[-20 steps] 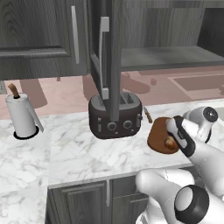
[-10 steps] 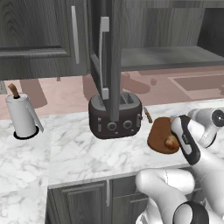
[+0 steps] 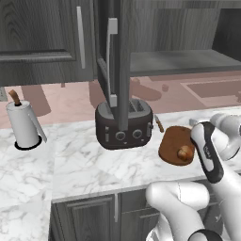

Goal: Pick the bread, place it on the cutting board, pick the jam, place it on the counter, and close the cabinet.

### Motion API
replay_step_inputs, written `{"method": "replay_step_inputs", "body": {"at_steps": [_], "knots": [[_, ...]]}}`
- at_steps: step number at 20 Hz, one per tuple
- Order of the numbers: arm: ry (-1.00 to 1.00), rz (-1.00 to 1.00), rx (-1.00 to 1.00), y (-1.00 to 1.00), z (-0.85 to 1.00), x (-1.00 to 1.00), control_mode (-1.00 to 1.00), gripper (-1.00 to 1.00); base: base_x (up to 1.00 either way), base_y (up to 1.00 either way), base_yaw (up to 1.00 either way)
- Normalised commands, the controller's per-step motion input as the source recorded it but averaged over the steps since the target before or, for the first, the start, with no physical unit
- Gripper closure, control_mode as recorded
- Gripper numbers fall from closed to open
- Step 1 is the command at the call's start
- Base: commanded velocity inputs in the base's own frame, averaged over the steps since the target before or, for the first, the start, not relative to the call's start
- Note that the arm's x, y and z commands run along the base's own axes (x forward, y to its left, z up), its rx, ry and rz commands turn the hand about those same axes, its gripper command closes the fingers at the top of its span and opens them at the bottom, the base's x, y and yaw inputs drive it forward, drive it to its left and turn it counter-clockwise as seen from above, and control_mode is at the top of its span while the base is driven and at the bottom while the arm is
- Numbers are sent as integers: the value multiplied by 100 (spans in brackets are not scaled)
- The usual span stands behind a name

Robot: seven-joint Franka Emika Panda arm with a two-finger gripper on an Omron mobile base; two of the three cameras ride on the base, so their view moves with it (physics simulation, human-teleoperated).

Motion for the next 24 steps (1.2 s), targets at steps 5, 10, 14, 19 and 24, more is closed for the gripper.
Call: {"method": "replay_step_inputs", "body": {"at_steps": [5,10,14,19,24], "knots": [[-11,0,1,-10,47,-16,-100,-100,0,0,0],[-9,0,0,-5,38,-14,-100,-100,0,0,0],[-8,0,0,-8,35,-18,-100,-100,0,0,0],[-5,0,0,-2,28,-12,-100,-100,0,0,0],[-5,0,0,-2,23,-21,-100,-100,0,0,0]]}}
